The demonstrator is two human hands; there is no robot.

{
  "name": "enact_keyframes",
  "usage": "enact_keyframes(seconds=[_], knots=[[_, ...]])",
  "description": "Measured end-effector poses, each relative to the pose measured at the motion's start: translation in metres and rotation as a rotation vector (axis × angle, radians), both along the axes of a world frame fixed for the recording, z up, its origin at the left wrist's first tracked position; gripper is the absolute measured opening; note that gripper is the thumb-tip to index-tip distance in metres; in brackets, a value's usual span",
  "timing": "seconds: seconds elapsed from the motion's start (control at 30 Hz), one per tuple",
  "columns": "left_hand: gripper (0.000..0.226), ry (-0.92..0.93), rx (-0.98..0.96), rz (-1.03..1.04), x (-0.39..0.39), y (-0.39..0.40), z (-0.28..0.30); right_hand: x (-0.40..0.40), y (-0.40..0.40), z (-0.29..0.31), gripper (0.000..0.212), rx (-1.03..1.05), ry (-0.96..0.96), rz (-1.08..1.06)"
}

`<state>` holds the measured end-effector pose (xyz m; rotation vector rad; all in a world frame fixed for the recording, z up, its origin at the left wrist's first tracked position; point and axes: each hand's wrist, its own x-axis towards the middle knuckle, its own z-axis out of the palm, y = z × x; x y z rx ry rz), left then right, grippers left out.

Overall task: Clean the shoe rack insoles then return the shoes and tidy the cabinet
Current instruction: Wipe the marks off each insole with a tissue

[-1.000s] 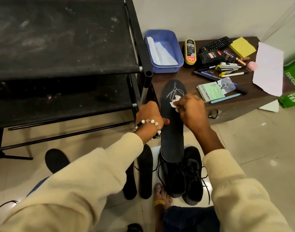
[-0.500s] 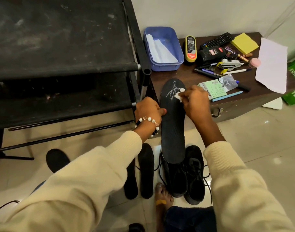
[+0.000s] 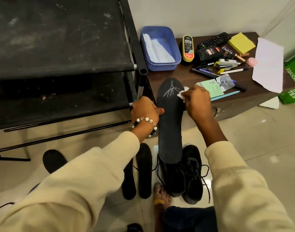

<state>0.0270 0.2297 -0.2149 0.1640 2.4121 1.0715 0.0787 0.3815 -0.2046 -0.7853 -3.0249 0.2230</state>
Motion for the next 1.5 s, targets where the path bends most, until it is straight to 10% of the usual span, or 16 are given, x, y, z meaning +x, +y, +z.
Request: enact_keyframes(seconds=[0.23, 0.97, 1.23, 1.5], knots=[[0.024, 0.076, -0.085, -0.015, 0.000, 0.003, 0.002, -0.008, -0.030, -0.001, 0.028, -0.029, 0.018, 0.258], [0.028, 0.076, -0.109, -0.043, -0.004, 0.005, 0.002, -0.013, 0.002, -0.007, 0.029, 0.053, 0.019, -0.021], [0.021, 0.110, -0.127, -0.027, -0.003, 0.005, 0.005, -0.024, -0.039, -0.008, 0.030, 0.012, 0.000, 0.280], [0.028, 0.086, -0.119, -0.036, -0.004, 0.006, 0.003, -0.021, -0.005, -0.010, 0.029, 0.058, 0.056, 0.001]])
